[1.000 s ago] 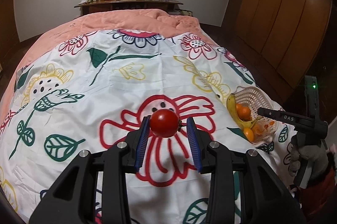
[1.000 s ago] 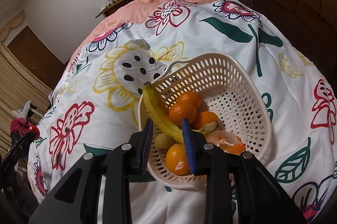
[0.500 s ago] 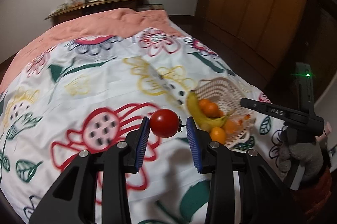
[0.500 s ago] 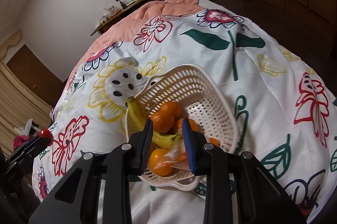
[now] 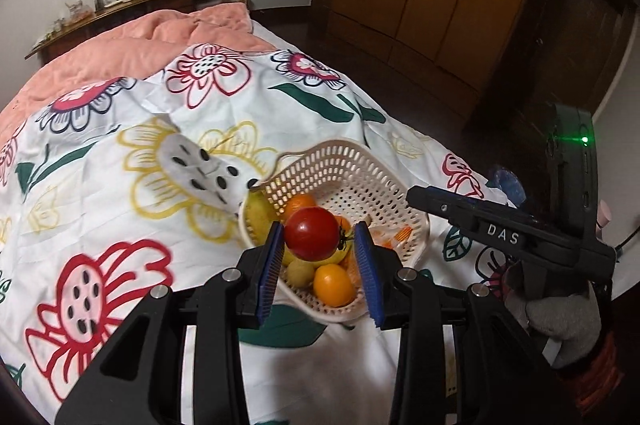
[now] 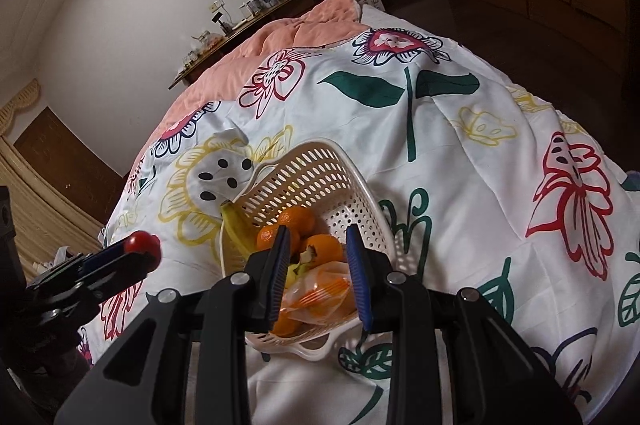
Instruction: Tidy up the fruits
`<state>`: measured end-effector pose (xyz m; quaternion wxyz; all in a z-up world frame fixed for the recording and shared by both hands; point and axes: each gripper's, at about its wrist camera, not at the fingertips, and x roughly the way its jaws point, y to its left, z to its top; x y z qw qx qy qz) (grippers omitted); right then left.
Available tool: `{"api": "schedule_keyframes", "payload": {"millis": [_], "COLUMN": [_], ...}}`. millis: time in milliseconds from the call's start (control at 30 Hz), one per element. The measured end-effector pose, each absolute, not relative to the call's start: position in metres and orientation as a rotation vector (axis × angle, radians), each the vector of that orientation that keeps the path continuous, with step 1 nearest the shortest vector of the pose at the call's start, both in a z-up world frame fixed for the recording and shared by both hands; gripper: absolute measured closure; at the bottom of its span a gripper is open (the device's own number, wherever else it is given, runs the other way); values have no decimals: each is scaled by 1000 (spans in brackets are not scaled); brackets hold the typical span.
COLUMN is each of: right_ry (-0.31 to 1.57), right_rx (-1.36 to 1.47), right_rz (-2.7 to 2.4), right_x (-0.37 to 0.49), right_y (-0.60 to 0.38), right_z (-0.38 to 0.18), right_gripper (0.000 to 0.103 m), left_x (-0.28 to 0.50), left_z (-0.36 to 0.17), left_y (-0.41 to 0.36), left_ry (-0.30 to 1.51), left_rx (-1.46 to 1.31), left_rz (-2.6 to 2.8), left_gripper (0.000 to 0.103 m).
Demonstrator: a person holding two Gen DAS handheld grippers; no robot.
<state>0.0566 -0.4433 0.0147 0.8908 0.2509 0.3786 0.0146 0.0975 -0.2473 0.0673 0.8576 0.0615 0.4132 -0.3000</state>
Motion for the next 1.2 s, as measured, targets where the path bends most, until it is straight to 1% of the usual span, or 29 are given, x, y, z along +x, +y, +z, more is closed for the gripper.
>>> {"api": "schedule_keyframes", "payload": {"millis": [500, 533, 567, 633, 700, 767, 900, 967, 1133, 1200], "right_ry": [780, 781, 781, 783, 782, 781, 782, 786, 792, 792], "right_rx": [540, 541, 542, 543, 545, 548, 544, 536, 520, 509], "right_rz": [24, 22, 21, 19, 16, 13, 11, 10, 25, 36], "right_x": [53, 53, 52, 52, 51, 49, 48, 47, 45, 44], "right_y": [-449, -449, -449, -450, -451, -453, -454, -453, -447, -443], "right_z": [12, 12, 11, 10, 10, 10, 10, 10, 13, 15], "right_gripper": [74, 74, 74, 74, 74, 74, 74, 74, 74, 72], "left_x": [124, 127, 128, 131, 132, 134, 135, 132, 125, 124], "left_z": [62, 61, 61, 61, 62, 61, 64, 67, 76, 79], "left_y": [-293, -296, -296, -294, -289, -285, -272, -269, -261, -256], "left_ry": [872, 874, 877, 869, 856, 861, 840, 821, 781, 776], "left_rx": [132, 131, 127, 105, 94, 90, 83, 90, 111, 106], "left_rz": [-691, -689, -687, -666, -657, -640, -594, -582, -558, -548], "left_gripper": [66, 62, 46, 27, 27, 23, 20, 15, 11, 10]}}
